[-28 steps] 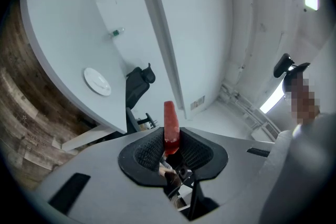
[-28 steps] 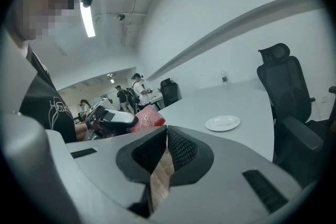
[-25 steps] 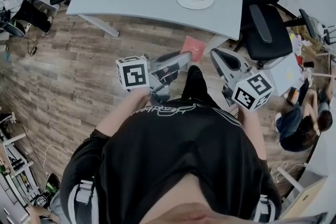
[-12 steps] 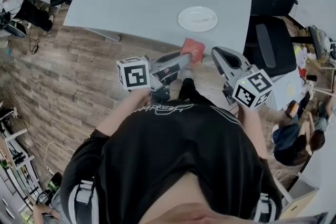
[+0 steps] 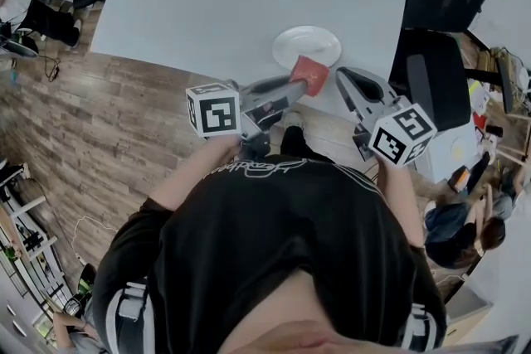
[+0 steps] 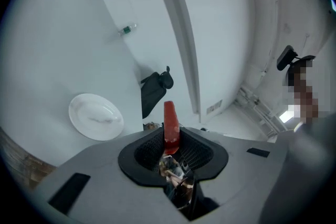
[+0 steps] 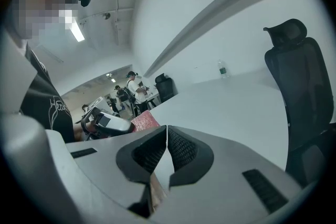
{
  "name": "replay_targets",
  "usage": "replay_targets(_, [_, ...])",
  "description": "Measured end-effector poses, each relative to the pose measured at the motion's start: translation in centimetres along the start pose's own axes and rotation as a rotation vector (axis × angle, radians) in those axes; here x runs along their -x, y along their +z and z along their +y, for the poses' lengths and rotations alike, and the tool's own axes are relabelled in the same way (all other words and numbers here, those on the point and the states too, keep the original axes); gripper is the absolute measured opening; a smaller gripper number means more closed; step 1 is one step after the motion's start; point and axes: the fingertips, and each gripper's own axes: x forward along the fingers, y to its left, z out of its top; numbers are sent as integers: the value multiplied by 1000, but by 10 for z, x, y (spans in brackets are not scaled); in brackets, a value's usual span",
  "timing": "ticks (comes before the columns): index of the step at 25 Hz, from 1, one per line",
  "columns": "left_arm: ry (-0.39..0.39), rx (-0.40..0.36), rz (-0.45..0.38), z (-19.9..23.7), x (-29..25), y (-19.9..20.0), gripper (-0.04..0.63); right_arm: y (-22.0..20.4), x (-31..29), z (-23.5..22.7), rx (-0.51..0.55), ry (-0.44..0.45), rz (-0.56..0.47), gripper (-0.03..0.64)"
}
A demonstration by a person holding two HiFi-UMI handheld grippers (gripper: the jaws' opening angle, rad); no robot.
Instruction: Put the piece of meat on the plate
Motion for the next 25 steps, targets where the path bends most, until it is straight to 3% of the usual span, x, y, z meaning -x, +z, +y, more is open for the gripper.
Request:
replay_targets(12, [49,35,19,31,-31,10,91,-14,-7,-43,-69,-12,18,9])
replay_targets(25, [164,23,44,73,-43,11,91,-37,-14,-71,-132,-46,50,9])
